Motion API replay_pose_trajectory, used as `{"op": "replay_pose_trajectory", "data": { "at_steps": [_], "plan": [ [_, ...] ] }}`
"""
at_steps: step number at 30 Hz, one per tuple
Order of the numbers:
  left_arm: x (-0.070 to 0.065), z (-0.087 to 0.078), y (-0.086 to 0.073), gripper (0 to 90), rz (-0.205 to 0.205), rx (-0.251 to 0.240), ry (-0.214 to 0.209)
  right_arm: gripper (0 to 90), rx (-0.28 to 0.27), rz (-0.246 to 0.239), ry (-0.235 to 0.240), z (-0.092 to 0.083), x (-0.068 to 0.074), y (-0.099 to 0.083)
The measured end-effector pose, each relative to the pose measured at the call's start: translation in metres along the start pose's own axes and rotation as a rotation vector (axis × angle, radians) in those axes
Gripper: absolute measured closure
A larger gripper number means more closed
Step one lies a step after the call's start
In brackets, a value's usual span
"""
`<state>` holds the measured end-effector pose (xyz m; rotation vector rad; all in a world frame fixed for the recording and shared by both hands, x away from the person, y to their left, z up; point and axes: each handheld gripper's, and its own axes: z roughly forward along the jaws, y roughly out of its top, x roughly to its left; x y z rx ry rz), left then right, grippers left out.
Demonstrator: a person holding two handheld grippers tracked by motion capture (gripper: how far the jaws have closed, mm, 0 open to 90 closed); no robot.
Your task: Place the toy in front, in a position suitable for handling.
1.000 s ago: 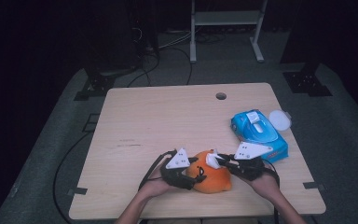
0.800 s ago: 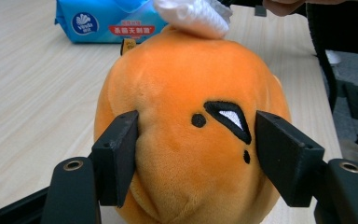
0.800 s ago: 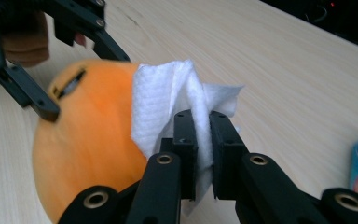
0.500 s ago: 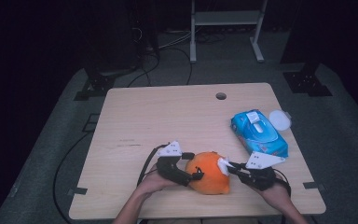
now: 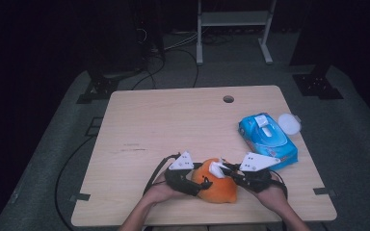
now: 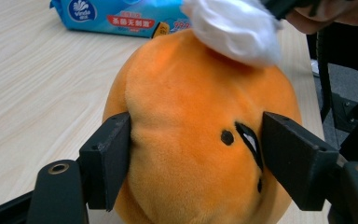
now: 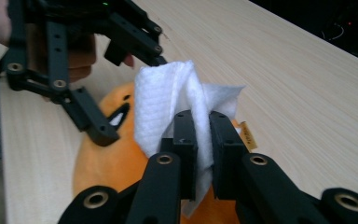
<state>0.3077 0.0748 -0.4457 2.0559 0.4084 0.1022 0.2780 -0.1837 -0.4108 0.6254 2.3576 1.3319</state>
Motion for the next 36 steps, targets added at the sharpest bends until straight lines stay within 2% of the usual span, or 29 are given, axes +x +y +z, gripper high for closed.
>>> {"op": "replay_pose_trajectory", "data": {
  "at_steps": [2, 7, 9, 13, 16, 20, 25, 27, 30, 31, 32, 33, 36],
  "plan": [
    [0.003, 0.0, -0.002, 27.0, -0.014, -0.006, -0.01, 81.6, 0.0, 0.033, -0.014, 0.0, -0.006, -0.003],
    [0.002, 0.001, -0.001, 26.9, -0.005, -0.008, -0.01, 81.7, 0.023, 0.07, -0.064, -0.011, -0.018, -0.02],
    [0.002, 0.001, -0.001, 26.8, -0.003, -0.009, -0.01, 81.7, 0.027, 0.088, -0.061, -0.017, -0.021, -0.027],
    [0.003, 0.0, -0.003, 26.8, -0.023, -0.014, -0.01, 81.7, 0.05, 0.08, -0.063, -0.024, -0.016, -0.034],
    [0.003, 0.0, -0.004, 26.9, -0.012, -0.009, -0.017, 81.6, 0.066, 0.085, -0.041, -0.027, -0.011, -0.039],
    [0.0, 0.0, -0.002, 28.2, 0.021, 0.002, -0.02, 81.6, 0.065, 0.084, -0.027, -0.027, -0.01, -0.033],
    [-0.002, -0.001, -0.002, 29.1, 0.039, 0.008, -0.026, 81.6, 0.027, 0.092, -0.021, -0.016, -0.017, -0.017],
    [-0.002, -0.004, -0.001, 28.4, 0.04, 0.015, -0.036, 81.6, 0.023, 0.081, -0.01, -0.01, -0.016, -0.012],
    [0.003, -0.012, 0.001, 20.5, 0.022, 0.007, -0.083, 81.6, 0.024, 0.06, 0.009, -0.007, -0.009, -0.013],
    [0.005, -0.015, 0.001, 19.0, 0.006, -0.002, -0.102, 81.7, 0.018, 0.051, 0.02, -0.009, -0.005, -0.014],
    [0.007, -0.017, 0.003, 18.0, -0.034, -0.019, -0.132, 81.7, 0.018, 0.042, 0.024, -0.01, -0.003, -0.015],
    [0.008, -0.019, 0.004, 15.6, -0.052, -0.024, -0.143, 81.6, 0.023, 0.027, 0.03, -0.013, 0.001, -0.016],
    [0.008, -0.017, 0.009, 11.3, -0.082, -0.02, -0.136, 81.6, 0.033, -0.009, 0.052, -0.018, 0.012, -0.019]
  ]
}}
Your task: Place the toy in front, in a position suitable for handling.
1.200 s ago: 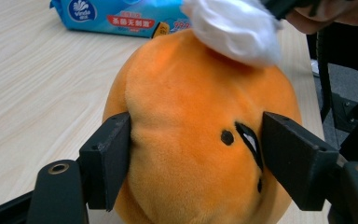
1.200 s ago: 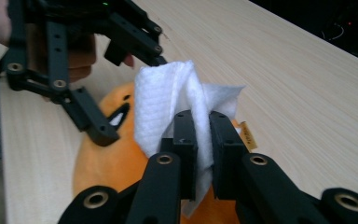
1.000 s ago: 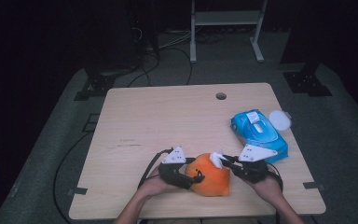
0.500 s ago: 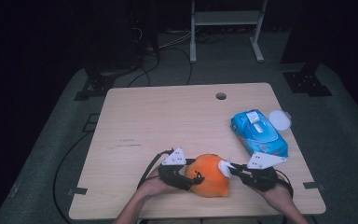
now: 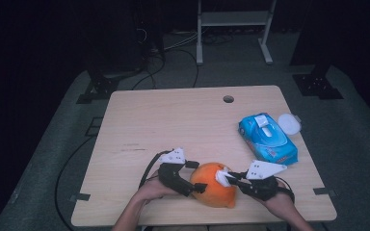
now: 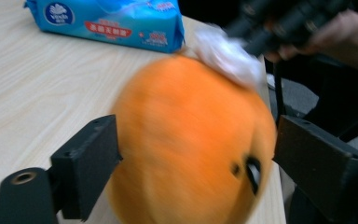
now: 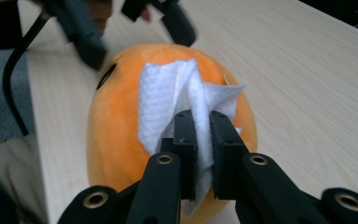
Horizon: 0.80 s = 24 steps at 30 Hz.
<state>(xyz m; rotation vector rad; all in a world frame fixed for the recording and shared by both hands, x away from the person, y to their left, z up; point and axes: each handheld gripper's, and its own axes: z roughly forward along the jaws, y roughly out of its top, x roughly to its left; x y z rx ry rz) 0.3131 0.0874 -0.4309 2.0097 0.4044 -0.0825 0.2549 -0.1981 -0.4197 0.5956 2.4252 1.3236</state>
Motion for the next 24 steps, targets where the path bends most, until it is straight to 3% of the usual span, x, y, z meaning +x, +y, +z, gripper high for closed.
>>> {"op": "replay_pose_trajectory", "data": {
  "at_steps": [5, 8, 11, 14, 17, 18, 20, 24],
  "plan": [
    [-0.001, 0.02, -0.003, 6.7, -0.029, 0.111, 0.001, 81.6, 0.012, -0.049, 0.022, -0.005, 0.015, 0.0],
    [-0.005, 0.021, -0.004, 19.5, 0.006, 0.103, 0.035, 81.5, 0.014, -0.068, 0.002, -0.005, 0.013, -0.001],
    [-0.01, 0.017, 0.001, 32.8, 0.042, 0.054, 0.061, 81.7, -0.019, -0.03, -0.001, -0.01, 0.003, 0.001],
    [-0.017, 0.016, 0.007, 37.4, 0.116, -0.007, 0.112, 81.7, -0.062, -0.033, -0.039, -0.014, -0.003, 0.013],
    [-0.027, 0.023, 0.014, 38.2, 0.263, -0.028, 0.254, 81.7, -0.086, -0.049, -0.079, -0.013, -0.007, 0.026],
    [-0.027, 0.025, 0.013, 37.9, 0.271, -0.031, 0.264, 81.7, -0.08, -0.058, -0.093, -0.009, -0.008, 0.03],
    [-0.023, 0.026, 0.009, 36.6, 0.261, -0.01, 0.248, 81.7, -0.059, -0.075, -0.105, -0.003, -0.01, 0.031],
    [-0.011, 0.018, -0.002, 33.6, 0.223, -0.01, 0.181, 81.8, -0.043, -0.056, -0.084, 0.003, -0.013, 0.022]
  ]
}}
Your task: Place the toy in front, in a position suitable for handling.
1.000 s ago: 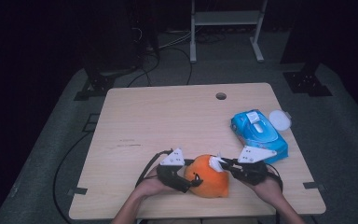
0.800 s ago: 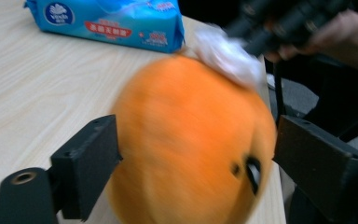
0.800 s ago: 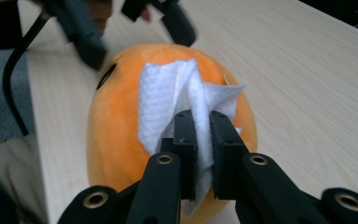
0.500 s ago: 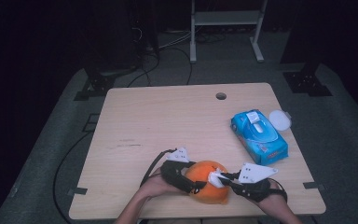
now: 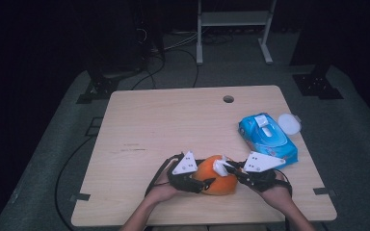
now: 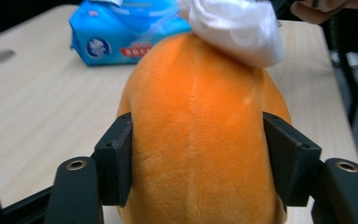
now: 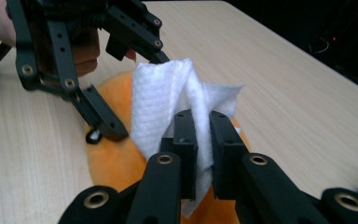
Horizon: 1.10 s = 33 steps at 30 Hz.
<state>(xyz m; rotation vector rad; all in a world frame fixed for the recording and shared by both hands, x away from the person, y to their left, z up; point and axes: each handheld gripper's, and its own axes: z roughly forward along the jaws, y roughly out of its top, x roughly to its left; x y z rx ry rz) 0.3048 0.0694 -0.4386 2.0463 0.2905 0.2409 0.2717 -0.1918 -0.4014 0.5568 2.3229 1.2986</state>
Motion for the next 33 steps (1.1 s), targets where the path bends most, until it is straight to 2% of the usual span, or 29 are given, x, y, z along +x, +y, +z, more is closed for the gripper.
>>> {"op": "replay_pose_trajectory", "data": {
  "at_steps": [5, 10, 12, 16, 19, 21, 23, 24, 28, 33],
  "plan": [
    [0.003, -0.004, -0.008, 32.7, -0.009, -0.007, -0.006, 81.7, 0.008, 0.02, -0.023, -0.01, -0.005, -0.008],
    [0.003, -0.004, -0.007, 32.2, -0.005, -0.008, -0.005, 81.7, 0.028, 0.041, -0.058, -0.022, -0.013, -0.019],
    [0.003, -0.004, -0.008, 32.0, 0.004, -0.012, -0.007, 81.7, 0.039, 0.066, -0.054, -0.026, -0.017, -0.024],
    [-0.001, -0.003, -0.005, 31.8, 0.04, -0.017, -0.008, 81.7, 0.057, 0.068, -0.065, -0.029, -0.019, -0.028],
    [-0.007, -0.002, -0.001, 31.9, 0.083, -0.019, -0.018, 81.7, 0.04, 0.069, -0.048, -0.026, -0.019, -0.024],
    [-0.012, 0.0, 0.002, 31.5, 0.113, -0.009, -0.022, 81.8, 0.023, 0.055, -0.025, -0.021, -0.014, -0.016],
    [-0.014, 0.0, 0.004, 30.2, 0.128, 0.014, -0.015, 81.7, 0.022, 0.021, -0.024, -0.014, -0.009, -0.008],
    [-0.013, -0.001, 0.003, 30.1, 0.119, 0.013, -0.019, 81.7, 0.016, 0.005, -0.021, -0.011, -0.006, -0.004],
    [-0.008, -0.003, -0.002, 30.0, 0.079, 0.009, -0.034, 81.7, 0.015, -0.004, -0.011, -0.008, -0.003, 0.0],
    [-0.005, -0.004, -0.003, 28.8, 0.051, 0.007, -0.04, 81.7, 0.036, 0.029, -0.028, -0.015, -0.011, -0.013]
  ]
}}
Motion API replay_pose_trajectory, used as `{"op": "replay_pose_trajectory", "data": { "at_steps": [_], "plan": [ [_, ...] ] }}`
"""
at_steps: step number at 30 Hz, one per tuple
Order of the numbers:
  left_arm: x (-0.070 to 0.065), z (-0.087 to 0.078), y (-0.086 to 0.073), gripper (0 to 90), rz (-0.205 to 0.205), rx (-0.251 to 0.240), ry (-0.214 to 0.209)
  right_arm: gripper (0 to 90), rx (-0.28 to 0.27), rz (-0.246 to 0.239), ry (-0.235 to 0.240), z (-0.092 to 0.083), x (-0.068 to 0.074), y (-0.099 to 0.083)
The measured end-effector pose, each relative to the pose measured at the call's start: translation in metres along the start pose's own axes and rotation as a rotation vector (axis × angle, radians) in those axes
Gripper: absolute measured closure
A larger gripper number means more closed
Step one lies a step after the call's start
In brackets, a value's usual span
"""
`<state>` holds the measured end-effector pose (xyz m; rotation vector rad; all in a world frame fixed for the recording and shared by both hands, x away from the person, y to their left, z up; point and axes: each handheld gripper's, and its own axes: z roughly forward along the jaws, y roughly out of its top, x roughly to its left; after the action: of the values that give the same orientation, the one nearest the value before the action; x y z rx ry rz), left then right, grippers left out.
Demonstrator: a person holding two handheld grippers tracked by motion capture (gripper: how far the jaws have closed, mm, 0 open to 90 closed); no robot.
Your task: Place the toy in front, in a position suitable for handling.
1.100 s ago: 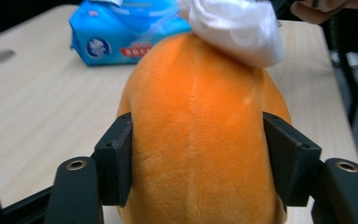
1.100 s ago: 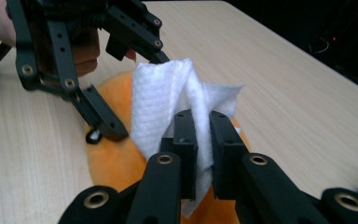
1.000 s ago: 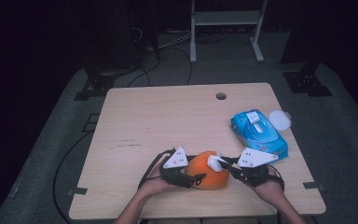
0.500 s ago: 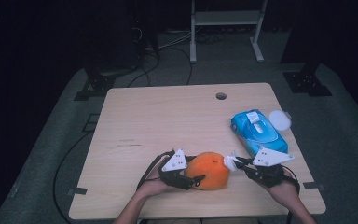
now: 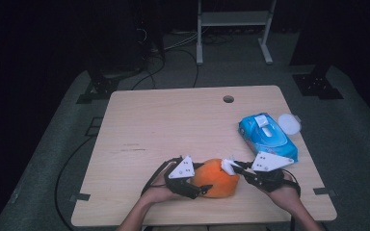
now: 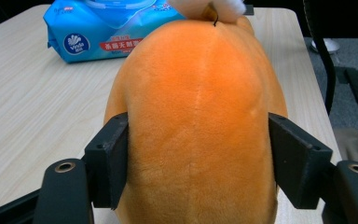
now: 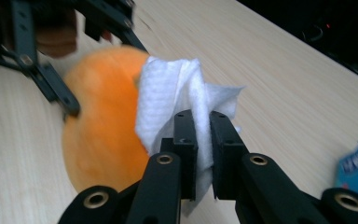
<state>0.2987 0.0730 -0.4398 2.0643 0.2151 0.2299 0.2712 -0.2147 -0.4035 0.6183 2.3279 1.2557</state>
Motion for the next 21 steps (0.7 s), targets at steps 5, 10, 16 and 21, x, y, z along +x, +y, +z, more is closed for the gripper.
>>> {"op": "replay_pose_trajectory", "data": {
  "at_steps": [5, 10, 16, 21],
  "plan": [
    [0.004, -0.001, -0.001, 22.9, -0.074, -0.006, -0.011, 81.7, 0.033, 0.04, -0.009, -0.009, -0.006, -0.018],
    [-0.002, 0.004, 0.008, 27.0, -0.023, 0.004, 0.01, 81.7, 0.021, 0.026, 0.0, -0.01, -0.003, -0.012],
    [-0.007, 0.005, 0.012, 27.4, 0.013, 0.021, 0.023, 81.7, -0.018, -0.002, 0.023, -0.002, 0.003, 0.006],
    [0.002, 0.001, 0.009, 16.2, -0.077, 0.009, -0.006, 81.7, -0.032, 0.016, 0.047, 0.002, 0.003, 0.005]
  ]
}}
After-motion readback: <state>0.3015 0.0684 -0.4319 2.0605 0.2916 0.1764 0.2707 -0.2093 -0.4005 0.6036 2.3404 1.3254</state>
